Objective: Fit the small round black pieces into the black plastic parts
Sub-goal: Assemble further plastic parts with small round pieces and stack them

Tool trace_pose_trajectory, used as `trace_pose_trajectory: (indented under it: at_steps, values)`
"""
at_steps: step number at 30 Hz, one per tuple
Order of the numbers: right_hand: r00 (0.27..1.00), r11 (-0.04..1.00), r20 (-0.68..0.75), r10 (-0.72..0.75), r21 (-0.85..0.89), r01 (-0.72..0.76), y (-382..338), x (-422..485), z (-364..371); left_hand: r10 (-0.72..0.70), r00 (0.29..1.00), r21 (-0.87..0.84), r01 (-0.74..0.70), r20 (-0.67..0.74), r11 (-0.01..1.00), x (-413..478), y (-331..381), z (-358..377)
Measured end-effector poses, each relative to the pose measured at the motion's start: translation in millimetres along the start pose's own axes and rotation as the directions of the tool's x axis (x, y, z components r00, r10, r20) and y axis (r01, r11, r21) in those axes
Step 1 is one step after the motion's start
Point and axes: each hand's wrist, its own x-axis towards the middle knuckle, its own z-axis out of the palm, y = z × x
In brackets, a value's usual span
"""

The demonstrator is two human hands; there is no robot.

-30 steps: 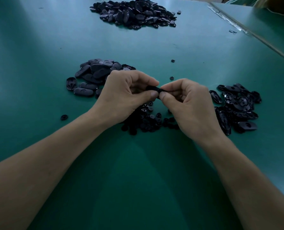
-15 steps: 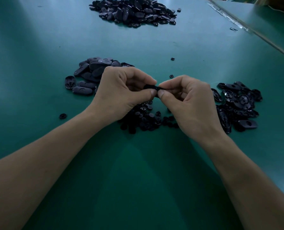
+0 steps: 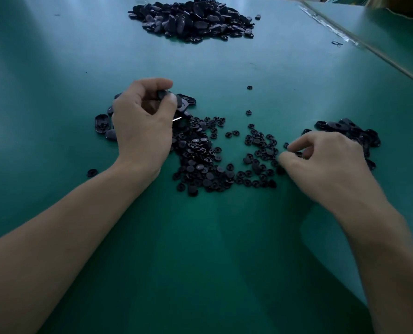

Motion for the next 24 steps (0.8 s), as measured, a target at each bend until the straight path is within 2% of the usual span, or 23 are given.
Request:
trace_pose_trajectory:
  at_steps: [5,13,17,20,22,24]
  values:
    - [0.997,1.0,0.077,0.029,-0.013,-0.028,-0.2,-7.4,-5.4,-0.005,0.997,0.073,0.01,-0.074,0.997,4.1,-6.4,-0.8]
    - [1.0,1.0,0.017,0.011,0.012,-0.011,2.6,-4.4,-2.2,0.003,0.998,0.233,0.011,-0.062,0.972,-1.4,2.2,-1.4]
    - [0.987,0.996,-0.147,-0.07,0.05,0.078,8.2,2.0,1.3,0.037,0.999,0.286,-0.032,-0.013,0.958,-4.5,6.9,-3.2]
    - [0.945,0.977,-0.282,-0.166,0.08,0.196,7.7,5.9,4.1,0.077,0.997,0.302,-0.073,-0.004,0.951,-6.9,11.5,-3.1]
    - [0.905,0.943,-0.348,-0.245,0.131,0.306,1.6,4.1,7.0,0.146,0.989,0.271,-0.149,0.032,0.951,-10.2,15.5,-2.4]
    - [0.889,0.888,-0.349,-0.297,0.242,0.391,-5.9,1.5,12.6,0.226,0.966,0.22,-0.249,0.125,0.943,-15.0,18.8,-1.0]
